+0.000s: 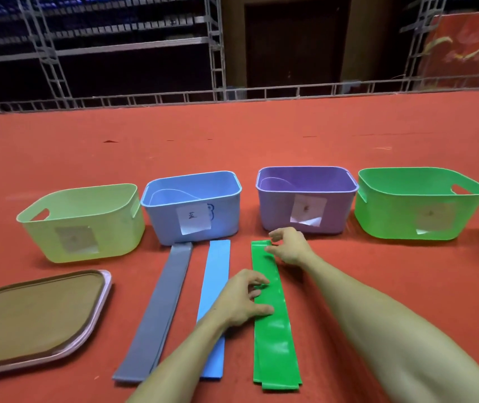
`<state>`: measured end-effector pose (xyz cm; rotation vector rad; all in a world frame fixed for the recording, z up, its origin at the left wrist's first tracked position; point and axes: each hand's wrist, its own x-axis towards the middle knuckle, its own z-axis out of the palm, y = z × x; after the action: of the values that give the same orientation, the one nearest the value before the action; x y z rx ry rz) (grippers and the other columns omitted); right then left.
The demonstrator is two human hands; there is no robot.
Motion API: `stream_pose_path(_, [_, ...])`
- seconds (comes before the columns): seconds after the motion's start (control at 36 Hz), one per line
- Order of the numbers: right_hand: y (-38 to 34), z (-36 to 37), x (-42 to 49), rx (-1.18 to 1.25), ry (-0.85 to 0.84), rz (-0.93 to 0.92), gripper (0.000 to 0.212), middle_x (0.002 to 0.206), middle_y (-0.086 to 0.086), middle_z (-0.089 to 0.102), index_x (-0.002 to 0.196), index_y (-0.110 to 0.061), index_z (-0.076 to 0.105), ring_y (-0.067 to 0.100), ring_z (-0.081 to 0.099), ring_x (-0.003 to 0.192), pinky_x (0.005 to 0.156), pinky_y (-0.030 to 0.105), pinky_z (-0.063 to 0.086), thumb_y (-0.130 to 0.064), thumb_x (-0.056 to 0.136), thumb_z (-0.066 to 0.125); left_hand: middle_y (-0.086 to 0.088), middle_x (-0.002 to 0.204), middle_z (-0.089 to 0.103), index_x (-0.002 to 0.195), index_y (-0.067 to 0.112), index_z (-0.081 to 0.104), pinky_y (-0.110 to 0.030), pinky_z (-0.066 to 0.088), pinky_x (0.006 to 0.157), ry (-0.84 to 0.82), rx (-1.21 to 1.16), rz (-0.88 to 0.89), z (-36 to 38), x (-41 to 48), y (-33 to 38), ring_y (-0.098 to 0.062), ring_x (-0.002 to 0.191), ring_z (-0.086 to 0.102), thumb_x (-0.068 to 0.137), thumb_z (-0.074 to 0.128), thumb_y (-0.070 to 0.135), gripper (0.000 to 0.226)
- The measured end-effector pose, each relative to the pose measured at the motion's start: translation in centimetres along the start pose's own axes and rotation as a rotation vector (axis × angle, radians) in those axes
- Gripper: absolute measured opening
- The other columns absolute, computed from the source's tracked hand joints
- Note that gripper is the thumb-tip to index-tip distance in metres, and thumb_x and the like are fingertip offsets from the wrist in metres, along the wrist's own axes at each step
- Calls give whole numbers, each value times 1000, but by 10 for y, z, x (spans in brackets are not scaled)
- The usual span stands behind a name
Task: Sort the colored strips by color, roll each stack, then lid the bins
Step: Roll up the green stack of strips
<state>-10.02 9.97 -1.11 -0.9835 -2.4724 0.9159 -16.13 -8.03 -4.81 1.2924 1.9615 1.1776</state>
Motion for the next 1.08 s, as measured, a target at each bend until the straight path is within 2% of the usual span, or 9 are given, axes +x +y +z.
stream_pose_path(0.14, [-5,13,22,-200,-100,-30,53,136,13,54,135,-9,51,27,48,127,107,31,34,-28,87,64,-5,117,54,109,11,59,-11,47,88,-12,-40,10,-1,3,-5,-11,109,57,63,85,2,54])
stream_pose_path(0.28, [-2,22,33,-311,-88,27,40,128,15,53,122,-19,59,34,49,120,103,38,39,-34,86,63,-8,119,54,109,13,58,-13,47,91,-10,-68,8,-1,4,-7,-11,111,56,62,86,1,55])
stream_pose_path(0.39, [-4,20,29,-185,-1,13,20,109,8,65,95,-17,59,28,58,106,89,31,41,-20,79,72,-8,120,53,113,8,59,-11,47,90,-1,-42,21,0,0,-5,-11,111,56,63,85,1,57])
stream_pose_path(0.47, [-7,15,21,-49,78,-8,21,94,4,67,81,-18,55,26,59,95,75,27,39,-11,74,73,-3,122,48,115,11,61,-9,44,91,12,54,50,1,-5,-2,-11,112,55,66,85,7,55])
stream_pose_path(0.58, [-18,-8,6,32,149,-82,23,78,-2,61,76,-19,56,19,56,79,64,24,33,-7,70,75,0,128,40,118,26,60,-22,41,102,49,220,30,4,-13,4,-16,117,46,67,82,25,56])
stream_pose_path(0.72, [-34,-51,-15,117,214,-126,24,71,-5,61,73,-21,57,12,53,65,58,16,45,-6,69,76,-4,128,48,131,33,51,-29,34,108,4,305,6,10,-30,19,-20,121,43,65,80,39,73])
stream_pose_path(0.83, [-45,-89,-31,153,280,-173,31,74,0,66,65,-24,54,15,59,69,69,33,52,-4,66,78,7,130,56,134,30,48,-20,38,102,-29,206,18,17,-52,37,-9,114,54,72,79,20,70])
stream_pose_path(0.97, [-55,-137,-56,149,343,-212,21,78,3,65,74,-17,61,13,57,73,59,18,42,-5,70,77,10,133,53,136,33,43,-12,37,100,-36,123,85,30,-77,62,-3,117,52,71,77,5,79])
stream_pose_path(1.08, [-52,-173,-74,82,412,-222,18,78,3,63,84,-8,69,14,54,73,60,21,33,-8,70,80,5,134,55,129,49,42,-32,44,104,-54,29,137,56,-91,89,-11,118,56,60,78,20,83])
